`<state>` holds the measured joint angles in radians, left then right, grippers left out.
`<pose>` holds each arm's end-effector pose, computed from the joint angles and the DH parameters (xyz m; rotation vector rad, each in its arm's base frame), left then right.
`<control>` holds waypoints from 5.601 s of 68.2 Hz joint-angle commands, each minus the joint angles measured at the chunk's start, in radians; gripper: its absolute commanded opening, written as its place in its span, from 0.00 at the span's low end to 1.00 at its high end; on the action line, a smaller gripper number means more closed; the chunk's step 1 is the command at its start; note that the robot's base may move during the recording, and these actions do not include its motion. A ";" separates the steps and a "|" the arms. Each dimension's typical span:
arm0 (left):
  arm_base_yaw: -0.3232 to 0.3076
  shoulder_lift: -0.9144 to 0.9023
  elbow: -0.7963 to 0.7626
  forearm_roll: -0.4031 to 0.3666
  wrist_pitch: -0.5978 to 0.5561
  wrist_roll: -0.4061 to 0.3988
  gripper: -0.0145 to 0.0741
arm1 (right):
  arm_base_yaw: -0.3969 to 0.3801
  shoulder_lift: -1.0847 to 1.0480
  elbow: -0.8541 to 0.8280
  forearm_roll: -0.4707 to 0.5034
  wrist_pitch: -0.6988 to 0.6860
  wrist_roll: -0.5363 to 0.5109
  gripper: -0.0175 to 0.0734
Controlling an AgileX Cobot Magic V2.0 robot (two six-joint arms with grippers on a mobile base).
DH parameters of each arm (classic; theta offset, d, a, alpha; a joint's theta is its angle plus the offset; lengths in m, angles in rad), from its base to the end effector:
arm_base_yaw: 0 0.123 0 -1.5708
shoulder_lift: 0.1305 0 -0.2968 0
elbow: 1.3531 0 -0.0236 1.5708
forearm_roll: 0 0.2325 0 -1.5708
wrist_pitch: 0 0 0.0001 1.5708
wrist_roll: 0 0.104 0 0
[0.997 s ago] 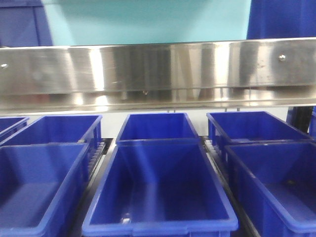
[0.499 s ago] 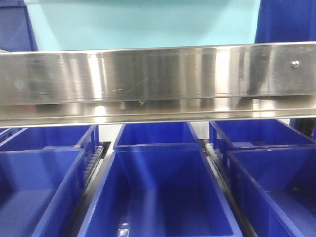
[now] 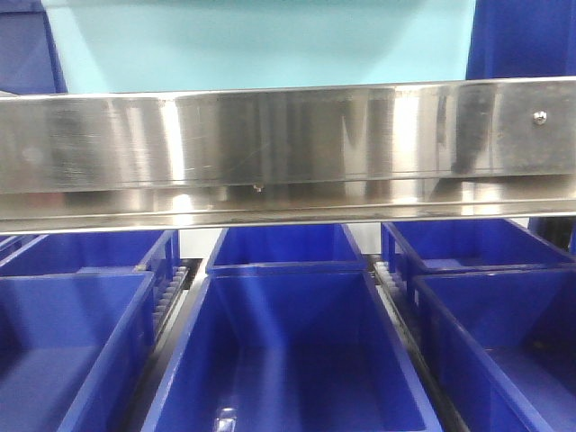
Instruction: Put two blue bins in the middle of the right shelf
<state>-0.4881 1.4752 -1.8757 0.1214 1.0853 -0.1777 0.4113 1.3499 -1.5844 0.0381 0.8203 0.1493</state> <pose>0.2616 -0.1263 0.4914 0.3354 2.1448 -0.2342 0.2533 0.1136 0.4647 -0.2635 2.0752 0.3874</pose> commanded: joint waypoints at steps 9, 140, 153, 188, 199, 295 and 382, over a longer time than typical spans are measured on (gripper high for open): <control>-0.006 -0.009 -0.011 -0.021 -0.059 0.010 0.04 | 0.002 -0.011 -0.012 0.026 -0.051 -0.016 0.02; 0.017 0.147 -0.009 -0.001 -0.136 0.010 0.04 | -0.068 0.146 -0.087 0.026 -0.200 -0.020 0.02; 0.017 0.158 -0.009 0.033 -0.073 0.010 0.04 | -0.068 0.163 -0.087 0.026 -0.128 -0.020 0.02; 0.017 0.184 -0.009 0.039 -0.020 0.010 0.72 | -0.068 0.184 -0.091 0.026 -0.050 -0.020 0.74; 0.017 0.166 -0.009 0.039 -0.003 0.010 0.85 | -0.068 0.149 -0.091 0.018 -0.026 -0.022 0.74; 0.017 0.185 0.221 0.000 -0.063 -0.089 0.04 | -0.068 0.365 -0.091 0.022 0.160 -0.040 0.02; 0.017 0.068 -0.011 -0.004 -0.205 -0.089 0.04 | -0.068 0.137 -0.187 0.011 -0.153 -0.045 0.02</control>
<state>-0.4662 1.5709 -1.8694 0.1456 0.9365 -0.2705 0.3447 1.5099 -1.7507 0.0575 0.7700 0.1129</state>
